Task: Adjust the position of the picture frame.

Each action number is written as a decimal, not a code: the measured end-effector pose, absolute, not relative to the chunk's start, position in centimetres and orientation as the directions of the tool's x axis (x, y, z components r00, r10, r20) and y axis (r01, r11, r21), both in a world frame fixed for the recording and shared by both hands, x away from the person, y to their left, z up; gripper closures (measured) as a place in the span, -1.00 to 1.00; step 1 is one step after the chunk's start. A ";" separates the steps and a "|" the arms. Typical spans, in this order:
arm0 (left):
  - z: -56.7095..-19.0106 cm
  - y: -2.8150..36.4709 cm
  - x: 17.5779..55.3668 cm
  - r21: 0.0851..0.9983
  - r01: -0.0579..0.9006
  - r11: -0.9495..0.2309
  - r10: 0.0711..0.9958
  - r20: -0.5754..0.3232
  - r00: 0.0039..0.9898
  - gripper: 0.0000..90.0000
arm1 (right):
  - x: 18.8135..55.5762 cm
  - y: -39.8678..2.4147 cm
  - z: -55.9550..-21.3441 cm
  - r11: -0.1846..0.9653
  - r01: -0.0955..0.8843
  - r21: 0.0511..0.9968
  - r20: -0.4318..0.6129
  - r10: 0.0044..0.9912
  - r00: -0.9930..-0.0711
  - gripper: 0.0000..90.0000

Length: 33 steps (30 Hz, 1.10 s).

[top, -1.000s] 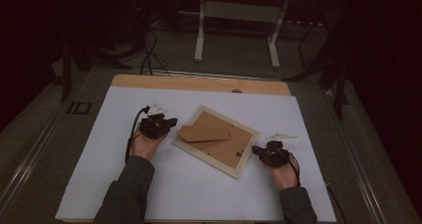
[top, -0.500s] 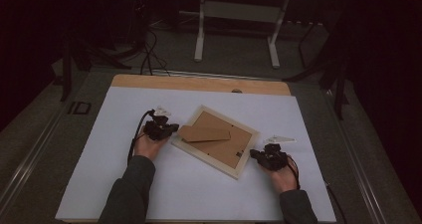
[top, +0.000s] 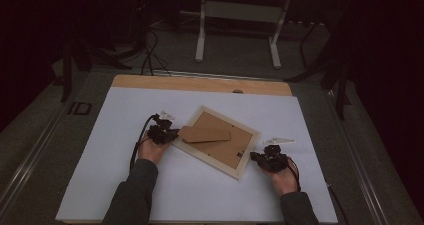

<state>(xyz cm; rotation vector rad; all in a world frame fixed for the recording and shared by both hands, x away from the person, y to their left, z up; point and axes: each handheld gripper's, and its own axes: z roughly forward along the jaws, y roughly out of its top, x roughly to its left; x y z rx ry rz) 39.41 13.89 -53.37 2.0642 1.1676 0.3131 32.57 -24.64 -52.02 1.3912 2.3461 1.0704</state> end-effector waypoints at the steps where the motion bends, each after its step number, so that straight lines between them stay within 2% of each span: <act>1: -53.4 14.0 39.3 0.703 0.640 -0.311 0.823 -0.138 0.552 1.00 | 32.6 -24.5 -52.0 0.291 0.675 0.678 0.172 0.830 -0.530 1.00; 7: -53.5 14.7 38.8 0.702 0.658 -0.271 0.832 -0.172 0.527 1.00 | 33.8 -24.3 -52.2 0.255 0.681 0.686 0.195 0.838 -0.510 1.00; 16: -53.6 14.7 38.2 0.710 0.653 -0.265 0.851 -0.147 0.505 1.00 | 33.7 -23.6 -52.1 0.244 0.692 0.679 0.195 0.850 -0.490 1.00; 33: -53.3 14.4 37.5 0.712 0.636 -0.298 0.828 -0.139 0.543 1.00 | 32.8 -23.7 -52.1 0.202 0.737 0.646 0.215 0.878 -0.428 1.00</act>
